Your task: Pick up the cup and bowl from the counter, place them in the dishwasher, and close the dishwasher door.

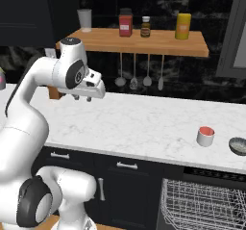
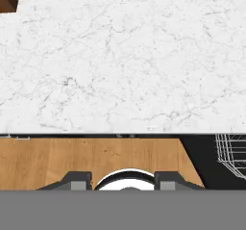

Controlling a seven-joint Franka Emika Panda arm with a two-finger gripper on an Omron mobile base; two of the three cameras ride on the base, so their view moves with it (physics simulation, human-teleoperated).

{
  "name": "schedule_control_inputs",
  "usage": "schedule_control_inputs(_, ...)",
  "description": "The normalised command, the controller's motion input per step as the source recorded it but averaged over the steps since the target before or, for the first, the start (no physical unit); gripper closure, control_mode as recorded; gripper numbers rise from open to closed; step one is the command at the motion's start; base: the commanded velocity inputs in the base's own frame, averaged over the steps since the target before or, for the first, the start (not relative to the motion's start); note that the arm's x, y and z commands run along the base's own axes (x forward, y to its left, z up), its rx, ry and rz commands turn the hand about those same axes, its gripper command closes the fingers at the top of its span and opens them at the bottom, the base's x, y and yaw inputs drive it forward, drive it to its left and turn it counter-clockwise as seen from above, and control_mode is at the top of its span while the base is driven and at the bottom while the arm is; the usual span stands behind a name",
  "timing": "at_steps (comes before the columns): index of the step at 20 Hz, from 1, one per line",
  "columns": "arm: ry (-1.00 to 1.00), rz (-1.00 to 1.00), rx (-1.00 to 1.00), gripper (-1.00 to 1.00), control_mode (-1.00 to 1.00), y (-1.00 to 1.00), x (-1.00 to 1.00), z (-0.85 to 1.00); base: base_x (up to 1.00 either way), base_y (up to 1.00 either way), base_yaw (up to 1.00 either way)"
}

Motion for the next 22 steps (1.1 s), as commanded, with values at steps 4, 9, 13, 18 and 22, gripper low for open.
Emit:
schedule_control_inputs(4,-0.13,0.00,0.00,-1.00,-1.00,-0.01,-0.59,0.00,0.00,0.00,0.00)
schedule_control_inputs(9,-0.04,0.04,-0.07,-1.00,-1.00,0.01,-1.00,-0.20,0.00,0.00,0.00)
schedule_control_inputs(13,0.00,0.00,-0.10,-1.00,-1.00,0.16,-0.87,-0.12,0.00,0.00,0.00)
schedule_control_inputs(18,0.00,-0.27,-0.01,-1.00,-1.00,0.43,-0.33,0.00,0.00,0.00,0.00)
schedule_control_inputs(22,0.00,-0.69,0.02,-1.00,-1.00,0.51,-0.16,0.00,0.00,0.00,0.00)
